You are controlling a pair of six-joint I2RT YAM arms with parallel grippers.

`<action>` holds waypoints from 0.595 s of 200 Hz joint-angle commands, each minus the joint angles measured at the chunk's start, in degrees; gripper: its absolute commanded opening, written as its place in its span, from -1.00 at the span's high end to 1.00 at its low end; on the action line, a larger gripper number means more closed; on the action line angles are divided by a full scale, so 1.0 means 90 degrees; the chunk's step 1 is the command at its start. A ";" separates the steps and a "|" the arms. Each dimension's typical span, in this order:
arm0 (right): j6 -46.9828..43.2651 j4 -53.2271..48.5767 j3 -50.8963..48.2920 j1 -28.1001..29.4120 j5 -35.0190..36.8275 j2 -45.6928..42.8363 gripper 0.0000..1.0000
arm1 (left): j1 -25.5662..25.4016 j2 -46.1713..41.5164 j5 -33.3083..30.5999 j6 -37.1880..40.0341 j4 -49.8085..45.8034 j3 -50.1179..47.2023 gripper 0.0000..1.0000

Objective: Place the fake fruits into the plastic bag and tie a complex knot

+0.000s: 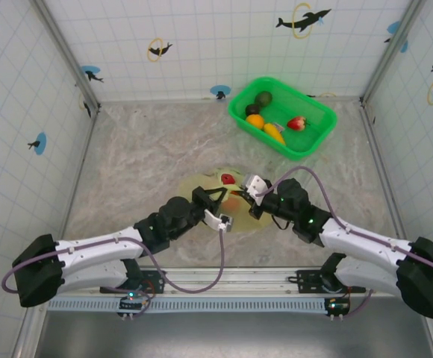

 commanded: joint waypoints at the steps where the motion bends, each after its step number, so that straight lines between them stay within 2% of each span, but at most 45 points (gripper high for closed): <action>1: 0.0145 0.0787 -0.0130 0.0091 0.0251 -0.0299 0.97 | 0.0062 0.0057 -0.1095 0.1008 0.1024 -0.0268 1.00; 21: 0.0154 0.0802 -0.0200 0.0133 0.0178 -0.0317 0.86 | -0.0007 0.0117 -0.1021 0.1347 0.1052 -0.0221 1.00; 40: 0.0182 0.0563 -0.0157 0.0133 0.0039 -0.0390 0.45 | -0.0035 0.0174 -0.0972 0.1544 0.0985 -0.0137 1.00; 74: 0.0252 -0.0508 0.0180 -0.0084 -0.0982 -0.1107 0.35 | -0.0159 0.0158 -0.0932 0.1636 0.0959 -0.0072 1.00; 92: 0.0699 -0.1349 0.0786 -0.0441 -0.1571 -0.1125 0.45 | -0.0212 0.0138 -0.0914 0.1707 0.0929 -0.0084 1.00; 110: 0.1723 -0.1934 0.1520 -0.0988 -0.1811 -0.0714 1.00 | -0.0253 0.0110 -0.0881 0.1744 0.0910 -0.0110 1.00; 119: 0.2690 -0.2390 0.2021 -0.1411 -0.2117 -0.0271 1.00 | -0.0256 0.0123 -0.0870 0.1759 0.0898 -0.0130 1.00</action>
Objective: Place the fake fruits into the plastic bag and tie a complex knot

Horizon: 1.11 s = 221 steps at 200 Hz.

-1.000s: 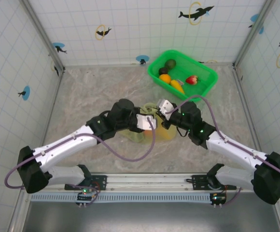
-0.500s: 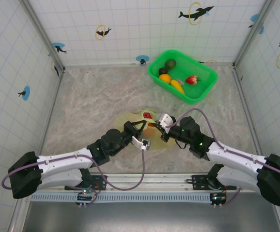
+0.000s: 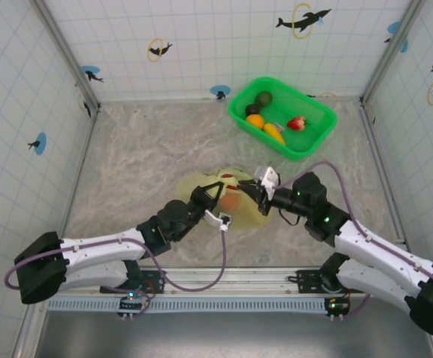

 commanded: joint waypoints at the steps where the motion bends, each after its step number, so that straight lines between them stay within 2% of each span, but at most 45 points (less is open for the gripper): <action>1: 0.1900 -0.1159 0.1167 -0.0763 -0.0884 0.0672 1.00 | -0.0063 -0.0039 -0.0063 0.0220 0.0088 0.0008 1.00; 14: 0.2608 -0.1530 0.1810 -0.1324 -0.2481 0.1478 1.00 | -0.0083 -0.0041 -0.0051 0.0260 0.0067 -0.0038 1.00; 22: 0.2760 -0.1790 0.2094 -0.1375 -0.2986 0.1831 1.00 | -0.0105 -0.0060 -0.0051 0.0266 0.0036 -0.0064 1.00; 56: 0.3214 -0.2086 0.2255 -0.1218 -0.3510 0.2391 1.00 | -0.0150 -0.0195 -0.0040 0.0319 -0.0109 -0.0111 1.00; 90: 0.3274 -0.2106 0.2095 -0.0958 -0.3529 0.2530 1.00 | -0.0169 -0.0245 -0.0013 0.0363 -0.0213 -0.0052 1.00; 120: 0.3237 -0.2303 0.2022 -0.0870 -0.2980 0.2711 1.00 | -0.0198 -0.0274 0.0005 0.0408 -0.0219 -0.0028 1.00; 150: 0.3316 -0.2262 0.1885 -0.0747 -0.2871 0.2787 1.00 | -0.0208 -0.0256 -0.0006 0.0454 -0.0276 0.0015 1.00; 185: 0.3701 -0.1795 0.1344 -0.0723 -0.3312 0.2542 1.00 | -0.0208 -0.0235 -0.0024 0.0486 -0.0279 0.0031 1.00; 221: 0.4054 -0.1260 0.0974 -0.0718 -0.3608 0.2585 0.85 | -0.0214 -0.0245 -0.0011 0.0501 -0.0335 0.0054 1.00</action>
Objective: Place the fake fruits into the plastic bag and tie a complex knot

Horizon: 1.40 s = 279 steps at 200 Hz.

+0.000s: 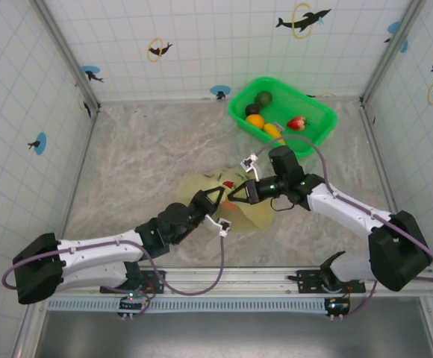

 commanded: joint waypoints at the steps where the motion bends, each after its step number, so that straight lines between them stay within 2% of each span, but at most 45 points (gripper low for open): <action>1: 0.0317 0.0476 -0.0190 0.0030 -0.0290 -0.0059 0.84 | -0.0046 -0.0068 -0.0013 0.0158 0.0026 0.0103 1.00; 18: 0.0433 0.0562 -0.0113 -0.0105 -0.0368 -0.0090 0.64 | -0.0054 -0.0110 -0.0039 0.0146 -0.0071 0.0084 1.00; 39: 0.0619 0.0715 -0.0126 -0.0326 -0.0475 -0.0334 0.60 | -0.0062 -0.0178 -0.0043 0.0112 -0.0192 0.0038 1.00; 65: 0.0679 0.0718 -0.0140 -0.0563 -0.0774 -0.0642 0.72 | -0.0066 -0.0220 -0.0052 0.0078 -0.0223 0.0002 1.00; 90: 0.0671 0.0658 -0.0204 -0.0701 -0.0785 -0.0897 1.00 | -0.0065 -0.0215 -0.0043 0.0095 -0.0276 0.0044 1.00; 141: 0.0154 0.0096 0.0195 -0.0655 0.0039 -0.0679 1.00 | -0.0066 -0.0230 -0.0004 0.0088 -0.0376 0.0115 1.00; 168: -0.0150 -0.0227 0.0495 -0.0472 0.0606 -0.0301 0.88 | -0.0083 -0.0215 -0.0004 0.0087 -0.0413 0.0152 1.00; 210: 0.0046 -0.0111 0.0876 -0.0261 0.0935 0.0237 0.72 | -0.0125 -0.0181 -0.0004 0.0125 -0.0472 0.0223 1.00; 231: 0.0426 0.0179 0.0835 -0.0201 0.0839 0.0394 0.63 | -0.0134 -0.0162 -0.0003 0.0148 -0.0502 0.0259 1.00; 245: 0.0660 0.0215 0.0810 -0.0186 0.0810 0.0468 0.42 | -0.0132 -0.0161 0.0013 0.0160 -0.0500 0.0273 1.00; 262: 0.1463 0.0881 0.0538 -0.0307 0.0547 0.0514 0.17 | -0.0144 -0.0144 0.0026 0.0186 -0.0492 0.0299 1.00; 279: 0.2224 0.1431 0.0369 -0.0378 0.0261 0.0614 0.10 | -0.0142 -0.0115 0.0035 0.0212 -0.0493 0.0305 1.00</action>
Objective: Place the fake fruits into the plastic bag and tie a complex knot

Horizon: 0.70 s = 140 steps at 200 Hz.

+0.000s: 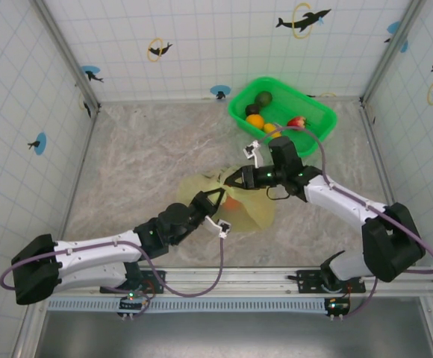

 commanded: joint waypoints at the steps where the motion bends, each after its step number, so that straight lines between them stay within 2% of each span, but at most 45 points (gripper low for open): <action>1: 0.1221 0.0988 -0.0193 -0.0109 -0.0393 0.0140 0.10 | -0.0042 0.0022 0.0035 0.0211 -0.0062 0.0209 1.00; 47: 0.2933 0.2391 -0.0729 -0.0101 -0.1182 0.0445 -0.04 | -0.0049 0.0119 0.0052 0.0279 -0.0023 0.0285 1.00; 78: 0.3019 0.2308 -0.0799 0.0001 -0.1312 0.0498 -0.04 | -0.0040 0.0171 0.0065 0.0300 -0.0037 0.0308 1.00; 115: 0.4532 0.4410 -0.1205 0.0119 -0.1594 0.0693 -0.04 | -0.0040 0.0199 0.0064 0.0318 -0.0040 0.0292 1.00; 140: 0.4739 0.4628 -0.1121 0.0269 -0.1694 0.0781 0.00 | -0.0047 0.0228 0.0042 0.0345 -0.0054 0.0269 1.00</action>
